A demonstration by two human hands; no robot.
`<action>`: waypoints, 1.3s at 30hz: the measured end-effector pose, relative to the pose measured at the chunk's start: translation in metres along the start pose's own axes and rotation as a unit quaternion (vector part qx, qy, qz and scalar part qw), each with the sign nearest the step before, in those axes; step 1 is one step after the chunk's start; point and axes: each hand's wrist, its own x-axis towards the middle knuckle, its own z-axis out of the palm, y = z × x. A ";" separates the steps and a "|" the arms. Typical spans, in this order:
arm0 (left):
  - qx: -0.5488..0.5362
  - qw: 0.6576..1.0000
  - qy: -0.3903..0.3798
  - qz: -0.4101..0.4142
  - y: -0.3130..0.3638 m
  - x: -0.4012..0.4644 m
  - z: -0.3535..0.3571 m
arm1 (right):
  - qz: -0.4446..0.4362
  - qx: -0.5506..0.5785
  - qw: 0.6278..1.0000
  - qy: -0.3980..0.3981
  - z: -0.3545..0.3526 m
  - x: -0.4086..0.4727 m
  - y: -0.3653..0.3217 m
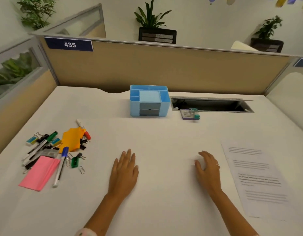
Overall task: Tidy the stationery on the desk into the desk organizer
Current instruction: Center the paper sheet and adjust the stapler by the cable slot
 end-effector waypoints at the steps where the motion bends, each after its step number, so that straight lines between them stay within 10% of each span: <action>1: 0.016 1.000 -0.003 -0.011 -0.006 0.000 0.000 | 0.016 -0.023 1.000 0.002 -0.010 0.006 0.012; 13: 0.057 0.998 -0.003 -0.032 -0.003 0.000 0.004 | 0.086 -0.264 0.956 -0.100 -0.103 0.035 0.139; 30: 0.043 0.998 -0.002 -0.037 0.001 -0.001 0.000 | -0.014 -0.243 0.956 -0.164 0.008 0.041 0.022; 39: 0.045 0.998 -0.006 -0.034 -0.001 0.000 0.001 | 0.136 -0.118 0.984 0.001 -0.025 0.066 0.004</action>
